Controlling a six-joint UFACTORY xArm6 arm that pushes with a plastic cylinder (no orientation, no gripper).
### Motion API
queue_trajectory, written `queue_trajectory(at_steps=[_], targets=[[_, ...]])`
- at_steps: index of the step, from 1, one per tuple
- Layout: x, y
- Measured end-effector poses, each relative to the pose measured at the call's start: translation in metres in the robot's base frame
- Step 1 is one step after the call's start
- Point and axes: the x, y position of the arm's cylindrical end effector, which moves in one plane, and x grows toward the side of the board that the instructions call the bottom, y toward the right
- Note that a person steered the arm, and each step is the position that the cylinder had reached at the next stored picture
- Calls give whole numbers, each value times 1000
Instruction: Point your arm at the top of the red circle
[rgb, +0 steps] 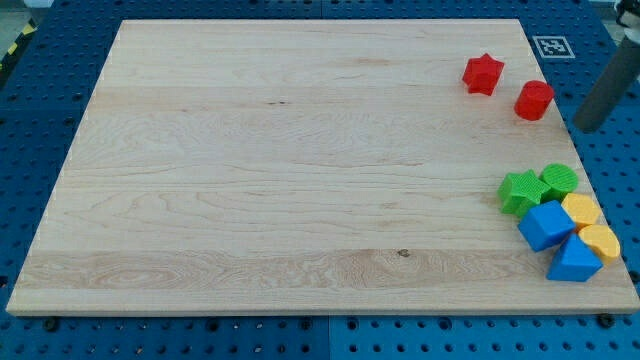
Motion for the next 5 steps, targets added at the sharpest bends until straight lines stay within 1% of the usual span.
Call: queue_trajectory(at_steps=[1,2,4,5], targets=[[-36,-17],[-49,-39],[-49,-40],[-49,-52]])
